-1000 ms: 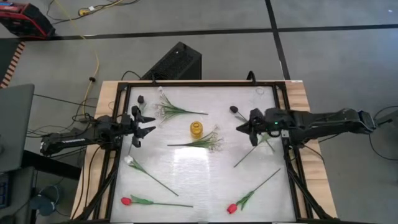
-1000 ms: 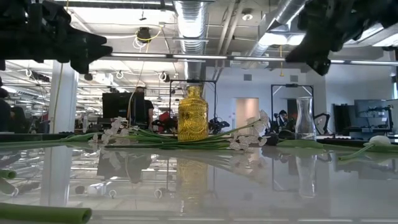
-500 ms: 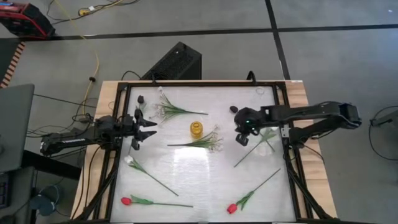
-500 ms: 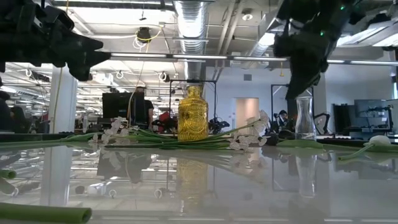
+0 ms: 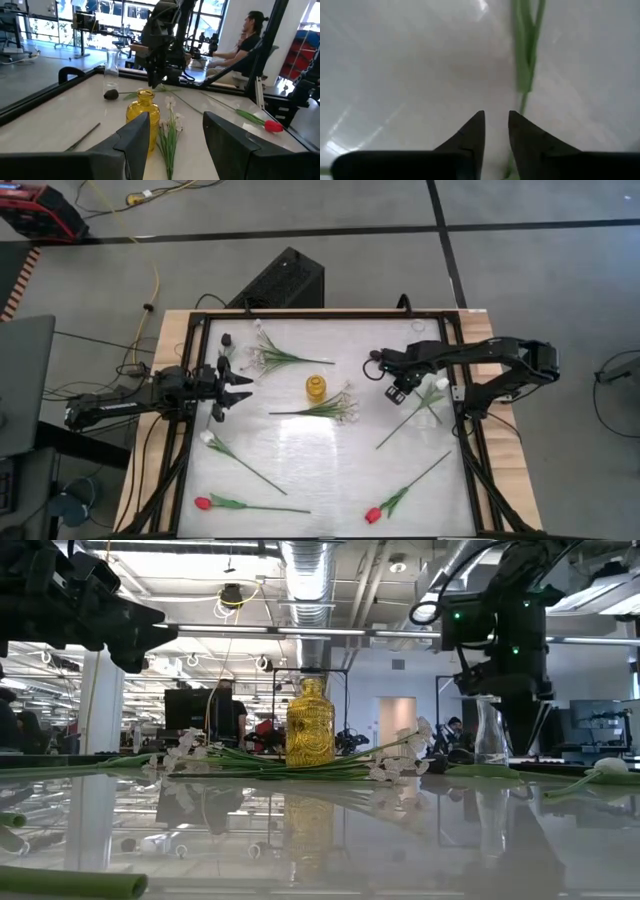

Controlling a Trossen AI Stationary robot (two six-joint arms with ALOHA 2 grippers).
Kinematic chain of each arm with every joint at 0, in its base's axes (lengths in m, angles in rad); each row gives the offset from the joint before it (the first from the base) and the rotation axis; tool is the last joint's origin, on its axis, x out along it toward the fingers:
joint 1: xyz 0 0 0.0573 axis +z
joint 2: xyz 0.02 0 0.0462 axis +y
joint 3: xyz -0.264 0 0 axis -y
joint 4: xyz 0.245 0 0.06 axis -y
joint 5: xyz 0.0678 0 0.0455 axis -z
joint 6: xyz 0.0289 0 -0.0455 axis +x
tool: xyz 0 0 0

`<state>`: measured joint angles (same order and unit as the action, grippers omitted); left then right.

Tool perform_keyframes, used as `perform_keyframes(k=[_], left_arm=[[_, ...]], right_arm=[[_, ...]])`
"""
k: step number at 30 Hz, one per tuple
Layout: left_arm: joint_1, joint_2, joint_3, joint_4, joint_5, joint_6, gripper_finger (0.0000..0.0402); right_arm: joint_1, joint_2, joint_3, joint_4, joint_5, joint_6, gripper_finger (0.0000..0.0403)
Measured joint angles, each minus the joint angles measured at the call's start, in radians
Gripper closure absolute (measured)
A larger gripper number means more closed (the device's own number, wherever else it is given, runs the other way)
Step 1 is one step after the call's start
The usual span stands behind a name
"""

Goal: Sort flowers into vase by color
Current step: Put the right black tulip into the yellow flower vase

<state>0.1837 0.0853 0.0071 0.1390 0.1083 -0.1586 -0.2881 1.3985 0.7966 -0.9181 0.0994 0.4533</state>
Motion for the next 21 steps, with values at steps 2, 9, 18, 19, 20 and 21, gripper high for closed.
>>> perform_keyframes(k=[2,9,18,19,20,21], left_arm=[[0.0,0.0,0.0,0.0,-0.007,0.0,0.0229],[0.0,0.0,0.0,-0.016,-0.009,-0.001,0.0229],[0.0,0.0,0.0,-0.021,-0.011,-0.003,0.0229],[0.0,0.0,0.0,-0.021,-0.011,-0.003,0.0229],[0.0,0.0,0.0,-0.021,-0.012,-0.003,0.0229],[0.0,0.0,0.0,-0.021,-0.013,-0.003,0.0229]], right_arm=[[-0.002,0.009,0.0,0.003,0.03,-0.011,0.0262],[-0.002,0.093,-0.004,0.014,0.069,-0.068,0.0229],[-0.024,0.228,0.001,0.017,0.042,-0.151,0.0246],[-0.027,0.231,0.001,0.022,0.024,-0.152,0.0259],[-0.029,0.234,0.004,0.023,0.008,-0.152,0.0274],[-0.03,0.234,0.006,0.022,-0.009,-0.152,0.0293]])
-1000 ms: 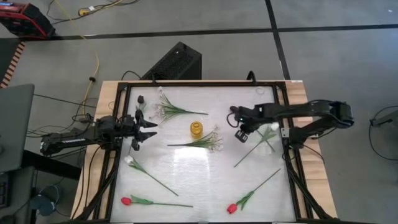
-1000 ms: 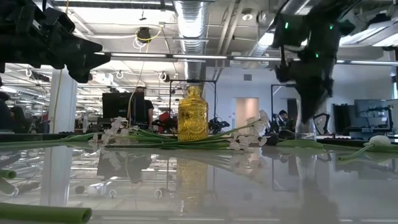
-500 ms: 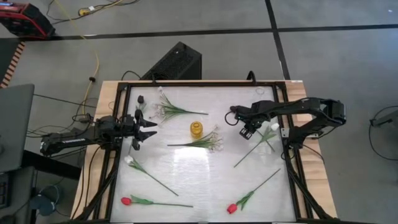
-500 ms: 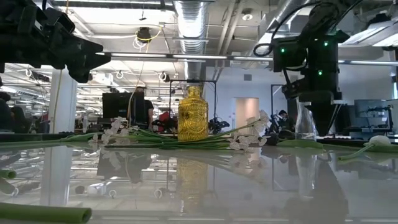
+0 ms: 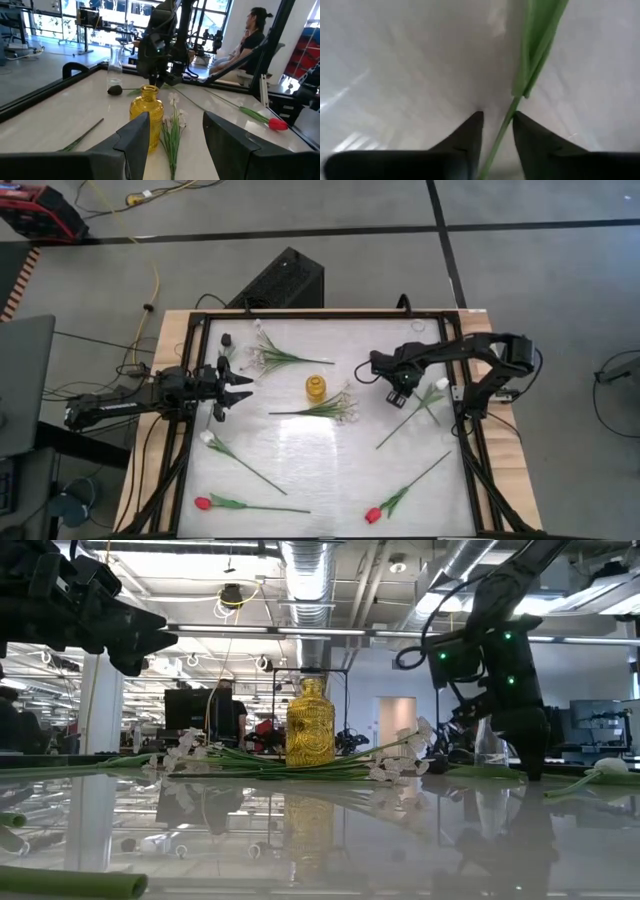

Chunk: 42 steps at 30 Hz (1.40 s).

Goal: Sort flowers into vase by color
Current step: Put the right black tulip into the yellow flower vase

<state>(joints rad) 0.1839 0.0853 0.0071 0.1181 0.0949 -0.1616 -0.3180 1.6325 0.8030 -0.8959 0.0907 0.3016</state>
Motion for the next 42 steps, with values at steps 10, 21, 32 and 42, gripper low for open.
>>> perform_keyframes(k=[10,21,32,42], left_arm=[[0.0,0.0,0.0,-0.033,-0.01,0.022,0.0229],[0.0,0.0,0.0,-0.074,-0.013,0.019,0.0229],[0.0,0.0,0.0,-0.075,-0.032,0.019,0.0229],[0.0,0.0,0.0,-0.077,-0.051,0.014,0.0229]], right_arm=[[0.037,-0.132,0.056,0.101,-0.048,0.064,0.0379],[0.119,-0.322,0.069,0.696,0.066,0.026,0.0388],[0.238,-0.305,0.069,1.286,0.1,-0.175,0.0388],[0.249,-0.215,0.069,1.509,0.18,-0.247,0.0388]])
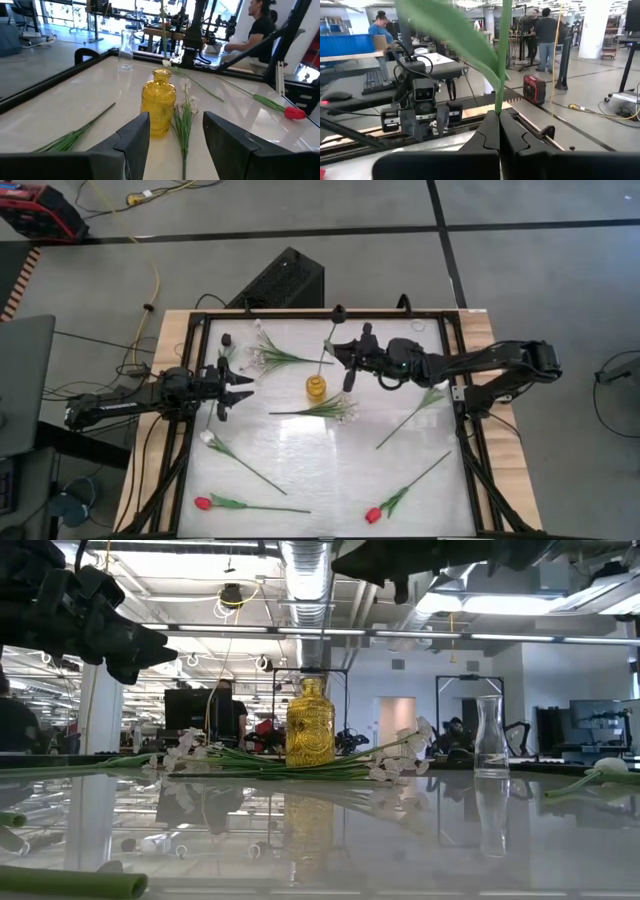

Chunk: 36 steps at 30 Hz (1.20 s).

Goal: Sort flowers into vase by color
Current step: Put the right black tulip into the yellow flower vase

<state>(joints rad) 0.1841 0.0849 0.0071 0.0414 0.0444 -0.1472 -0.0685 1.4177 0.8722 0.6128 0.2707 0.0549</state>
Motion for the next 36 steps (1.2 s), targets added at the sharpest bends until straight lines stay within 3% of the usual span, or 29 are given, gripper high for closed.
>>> perform_keyframes(k=[19,28,36], left_arm=[[0.0,0.0,0.0,-0.004,-0.007,-0.004,0.0229],[0.0,0.0,0.0,-0.004,-0.007,-0.005,0.0229],[0.0,0.0,0.0,-0.004,-0.007,-0.025,0.0229]], right_arm=[[0.018,0.044,0.009,-0.056,-0.007,0.034,0.0387],[0.044,0.044,0.009,-0.117,-0.008,0.058,0.0329],[0.015,0.044,0.009,-0.257,-0.013,0.217,0.0301]])
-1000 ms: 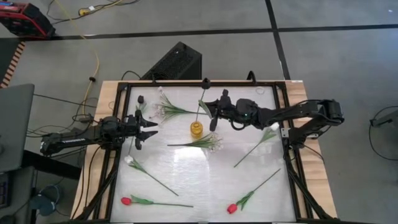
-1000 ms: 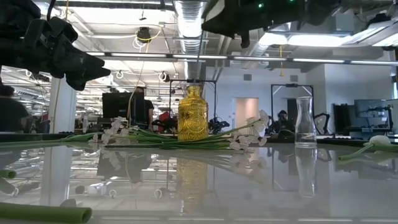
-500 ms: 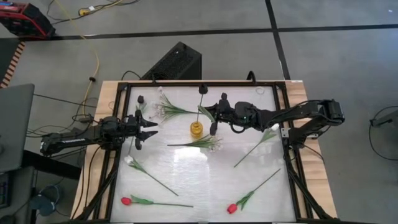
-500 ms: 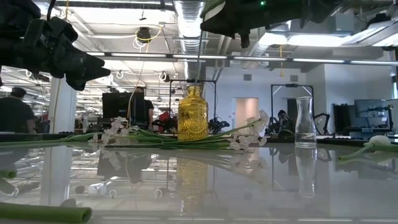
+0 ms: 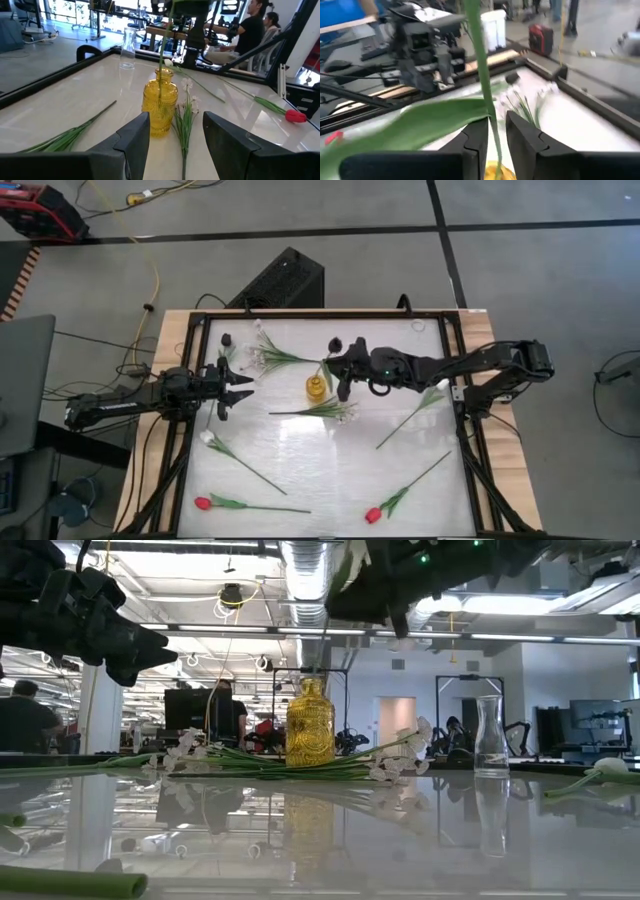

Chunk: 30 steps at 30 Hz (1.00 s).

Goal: Sort flowers into vase by color
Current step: Put the right black tulip into the yellow flower vase, then put the black tulip into the yellow flower vase

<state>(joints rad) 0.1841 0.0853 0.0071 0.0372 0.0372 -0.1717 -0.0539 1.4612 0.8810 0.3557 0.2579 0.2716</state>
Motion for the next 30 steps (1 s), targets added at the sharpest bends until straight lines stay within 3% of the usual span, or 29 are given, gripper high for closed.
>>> perform_keyframes(k=[6,10,20,25,30], left_arm=[[0.0,0.0,0.0,0.0,0.0,-0.009,0.0229],[0.0,0.0,0.0,0.0,0.0,-0.009,0.0229],[0.0,0.0,0.0,0.0,0.0,-0.011,0.0229],[0.0,0.0,0.0,-0.001,-0.006,-0.112,0.0229],[0.0,0.033,0.012,-0.044,-0.032,-0.242,0.0229]], right_arm=[[-0.036,-0.002,0.046,-0.173,-0.121,0.076,0.027],[-0.038,-0.002,0.153,-0.445,-0.185,0.063,0.0251],[-0.006,-0.003,0.423,-1.112,-0.192,0.112,0.0237],[0.065,-0.003,0.458,-1.228,-0.263,0.211,0.0242],[0.191,-0.003,0.445,-1.234,-0.26,0.269,0.0248]])
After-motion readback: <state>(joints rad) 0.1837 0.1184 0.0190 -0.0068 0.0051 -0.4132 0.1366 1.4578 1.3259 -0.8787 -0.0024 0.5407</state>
